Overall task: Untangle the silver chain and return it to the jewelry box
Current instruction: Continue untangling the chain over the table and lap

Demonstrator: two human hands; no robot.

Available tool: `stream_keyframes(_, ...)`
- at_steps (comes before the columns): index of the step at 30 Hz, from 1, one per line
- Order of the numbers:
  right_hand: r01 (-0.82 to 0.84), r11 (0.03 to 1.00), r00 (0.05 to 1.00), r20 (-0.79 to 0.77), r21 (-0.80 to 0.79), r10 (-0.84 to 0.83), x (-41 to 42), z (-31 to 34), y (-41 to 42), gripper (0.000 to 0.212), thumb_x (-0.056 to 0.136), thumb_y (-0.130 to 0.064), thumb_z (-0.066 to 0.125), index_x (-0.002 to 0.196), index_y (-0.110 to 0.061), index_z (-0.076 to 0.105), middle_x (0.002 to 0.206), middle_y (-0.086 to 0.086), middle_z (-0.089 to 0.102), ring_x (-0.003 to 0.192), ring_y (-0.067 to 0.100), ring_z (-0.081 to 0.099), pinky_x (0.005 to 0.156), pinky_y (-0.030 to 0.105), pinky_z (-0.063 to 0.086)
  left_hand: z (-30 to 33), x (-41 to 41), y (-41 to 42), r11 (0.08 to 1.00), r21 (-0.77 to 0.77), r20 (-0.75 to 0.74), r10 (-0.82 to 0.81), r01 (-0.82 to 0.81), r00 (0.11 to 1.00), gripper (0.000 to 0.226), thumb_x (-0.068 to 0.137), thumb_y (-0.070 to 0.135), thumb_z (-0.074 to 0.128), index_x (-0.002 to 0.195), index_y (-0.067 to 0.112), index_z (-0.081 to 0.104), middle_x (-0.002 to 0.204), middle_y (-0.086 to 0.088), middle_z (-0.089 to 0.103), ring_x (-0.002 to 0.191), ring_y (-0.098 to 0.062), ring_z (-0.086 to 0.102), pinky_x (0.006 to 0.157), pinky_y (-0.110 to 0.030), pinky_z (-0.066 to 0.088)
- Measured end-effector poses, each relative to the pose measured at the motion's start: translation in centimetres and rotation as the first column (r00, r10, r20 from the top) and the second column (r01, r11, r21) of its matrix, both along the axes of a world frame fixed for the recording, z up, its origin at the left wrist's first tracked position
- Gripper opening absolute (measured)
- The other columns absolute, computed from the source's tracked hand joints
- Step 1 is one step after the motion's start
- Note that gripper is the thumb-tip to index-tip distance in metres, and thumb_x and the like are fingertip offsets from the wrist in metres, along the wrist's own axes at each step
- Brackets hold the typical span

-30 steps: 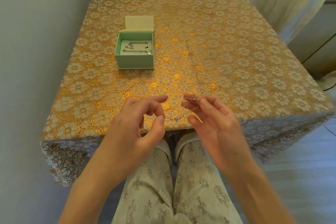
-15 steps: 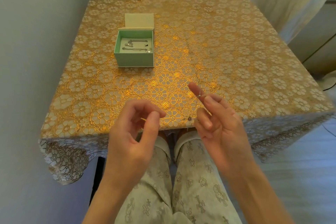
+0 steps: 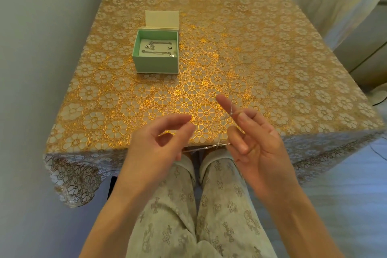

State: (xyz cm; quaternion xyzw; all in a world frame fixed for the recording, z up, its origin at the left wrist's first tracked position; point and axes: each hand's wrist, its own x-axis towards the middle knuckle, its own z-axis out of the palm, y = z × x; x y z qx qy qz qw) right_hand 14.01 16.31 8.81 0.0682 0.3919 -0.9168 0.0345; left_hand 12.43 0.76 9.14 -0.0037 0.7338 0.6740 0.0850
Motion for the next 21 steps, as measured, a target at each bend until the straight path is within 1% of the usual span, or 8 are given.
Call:
stream_keyframes(2,-0.016,1.000,1.000,-0.023,0.009,0.016,0.00,-0.08,-0.05,0.010,0.083,-0.010,0.051,0.076,-0.014,0.056,0.120,0.007,0.064,0.039,0.003,0.038,0.037,0.011,0.031,-0.12,0.11,0.35,0.993,-0.092,-0.021,-0.077,0.075,0.997,0.032,0.060,0.051,0.063,0.087,0.035,0.072,0.070,0.009,0.069,0.050,-0.011,0.041,0.050,-0.020,0.037)
stream_keyframes(4,-0.028,0.999,0.999,-0.032,0.019,0.029,0.01,-0.06,-0.11,0.007,0.082,-0.011,0.054,0.076,-0.013,0.056,0.121,0.007,0.064,0.039,0.003,0.038,0.037,0.011,0.032,-0.12,0.19,0.70,0.990,-0.114,-0.057,-0.092,0.085,0.994,0.030,0.060,0.053,0.064,0.084,0.037,0.073,0.060,0.001,0.061,0.051,-0.011,0.040,0.047,-0.017,0.033)
stream_keyframes(6,-0.023,0.999,1.000,-0.016,0.033,0.023,0.05,0.05,-0.10,0.006,0.081,-0.011,0.054,0.075,-0.012,0.055,0.118,0.007,0.065,0.038,0.003,0.036,0.036,0.011,0.031,-0.03,0.17,0.92,0.990,-0.112,-0.079,-0.090,0.081,0.993,0.027,0.061,0.050,0.066,0.082,0.035,0.073,0.065,-0.016,0.058,0.055,-0.013,0.043,0.052,-0.021,0.034)
stream_keyframes(8,-0.015,0.999,1.000,-0.005,0.043,0.015,0.08,0.17,-0.01,0.005,0.078,-0.012,0.054,0.073,-0.013,0.056,0.116,0.007,0.066,0.037,0.003,0.035,0.035,0.011,0.029,0.04,0.16,1.06,0.991,-0.117,-0.101,-0.079,0.067,0.992,0.023,0.063,0.047,0.066,0.080,0.033,0.073,0.070,-0.021,0.059,0.056,-0.017,0.046,0.055,-0.027,0.038)
stream_keyframes(10,-0.011,0.999,1.000,-0.003,0.051,0.011,0.09,0.27,0.04,0.006,0.079,-0.012,0.052,0.074,-0.013,0.056,0.116,0.007,0.066,0.037,0.003,0.035,0.035,0.011,0.029,0.04,0.19,1.14,0.993,-0.107,-0.119,-0.053,0.040,0.992,0.020,0.067,0.043,0.066,0.078,0.028,0.073,0.065,-0.012,0.062,0.055,-0.016,0.052,0.054,-0.026,0.042)
stream_keyframes(13,0.000,0.999,1.000,0.013,0.044,0.000,0.18,0.18,0.13,0.005,0.082,-0.009,0.047,0.077,-0.010,0.050,0.115,0.007,0.067,0.037,0.002,0.034,0.036,0.011,0.029,0.05,0.25,1.08,1.000,-0.008,-0.099,-0.009,0.008,0.995,0.017,0.072,0.032,0.064,0.079,0.018,0.073,0.050,0.007,0.057,0.042,0.000,0.047,0.044,-0.008,0.034)
stream_keyframes(16,-0.005,0.999,1.000,0.003,0.046,0.005,0.29,0.00,0.09,0.004,0.083,-0.008,0.049,0.079,-0.010,0.050,0.116,0.006,0.067,0.037,0.001,0.034,0.035,0.011,0.025,0.05,0.36,0.88,0.999,0.043,-0.082,-0.012,0.015,0.997,0.019,0.075,0.026,0.062,0.081,0.009,0.069,0.053,0.002,0.059,0.037,0.001,0.045,0.043,-0.006,0.034)
stream_keyframes(21,0.010,1.000,0.999,0.047,0.013,-0.011,0.23,0.04,0.03,0.002,0.079,-0.009,0.048,0.078,-0.010,0.049,0.113,0.007,0.068,0.036,0.001,0.033,0.034,0.011,0.023,0.21,0.75,0.67,0.991,0.089,-0.074,-0.091,0.098,0.993,0.022,0.073,0.026,0.060,0.083,0.006,0.063,0.064,-0.002,0.063,0.038,0.003,0.048,0.044,-0.005,0.035)
